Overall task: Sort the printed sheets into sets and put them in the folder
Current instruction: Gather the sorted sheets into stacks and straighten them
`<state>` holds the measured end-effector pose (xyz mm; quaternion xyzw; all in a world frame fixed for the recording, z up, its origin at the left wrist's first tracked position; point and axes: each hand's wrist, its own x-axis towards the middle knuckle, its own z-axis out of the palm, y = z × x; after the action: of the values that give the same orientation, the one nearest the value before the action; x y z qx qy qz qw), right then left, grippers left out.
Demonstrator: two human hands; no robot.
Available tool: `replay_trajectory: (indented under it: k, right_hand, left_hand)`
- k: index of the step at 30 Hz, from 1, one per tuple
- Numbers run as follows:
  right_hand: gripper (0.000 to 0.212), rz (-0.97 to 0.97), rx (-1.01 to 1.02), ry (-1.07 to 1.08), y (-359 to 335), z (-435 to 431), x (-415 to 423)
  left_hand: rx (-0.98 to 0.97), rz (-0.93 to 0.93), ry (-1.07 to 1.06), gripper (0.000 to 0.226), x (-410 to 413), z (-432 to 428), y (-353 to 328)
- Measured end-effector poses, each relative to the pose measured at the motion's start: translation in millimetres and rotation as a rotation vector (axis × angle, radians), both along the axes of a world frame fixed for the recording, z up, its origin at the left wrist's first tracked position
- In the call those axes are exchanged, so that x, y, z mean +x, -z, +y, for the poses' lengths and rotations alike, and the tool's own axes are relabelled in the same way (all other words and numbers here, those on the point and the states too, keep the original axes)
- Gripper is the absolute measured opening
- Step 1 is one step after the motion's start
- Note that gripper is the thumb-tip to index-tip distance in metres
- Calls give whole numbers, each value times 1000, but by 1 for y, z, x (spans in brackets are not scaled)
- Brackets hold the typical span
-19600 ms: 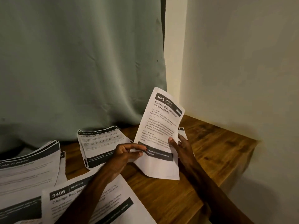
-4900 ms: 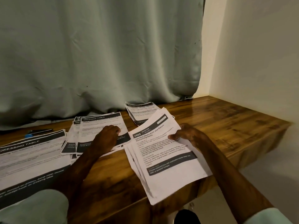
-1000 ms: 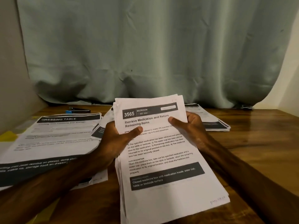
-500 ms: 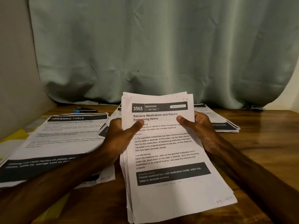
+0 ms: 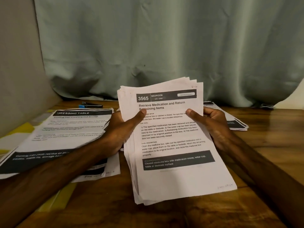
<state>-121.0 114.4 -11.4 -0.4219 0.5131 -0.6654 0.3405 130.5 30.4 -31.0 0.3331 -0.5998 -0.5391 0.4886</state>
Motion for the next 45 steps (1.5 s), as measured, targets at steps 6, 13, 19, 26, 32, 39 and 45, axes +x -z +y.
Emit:
replay_trajectory:
  k: [6, 13, 19, 26, 32, 39, 45]
  right_hand:
    - [23, 5, -30, 32, 1, 0, -4]
    - [14, -3, -30, 30, 7, -5, -2]
    - [33, 12, -62, 87, 6, -9, -7]
    - [27, 28, -81, 143, 5, -7, -12]
    - [26, 74, -85, 106, 2, -6, -15]
    - [20, -47, -137, 29, -1, -7, -10]
    - [29, -43, -105, 17, 4, -9, -12]
  left_hand:
    - [24, 9, 40, 37, 1, -5, 5]
    - [-10, 11, -28, 24, 3, -8, 6]
    - [-37, 5, -83, 17, 3, -8, 3]
    - [-31, -16, -109, 26, 3, -8, 3]
    - [-20, -7, -76, 14, 4, -6, -2]
    - [6, 16, -57, 24, 4, -5, -7]
    - [17, 18, -50, 22, 3, -5, -7]
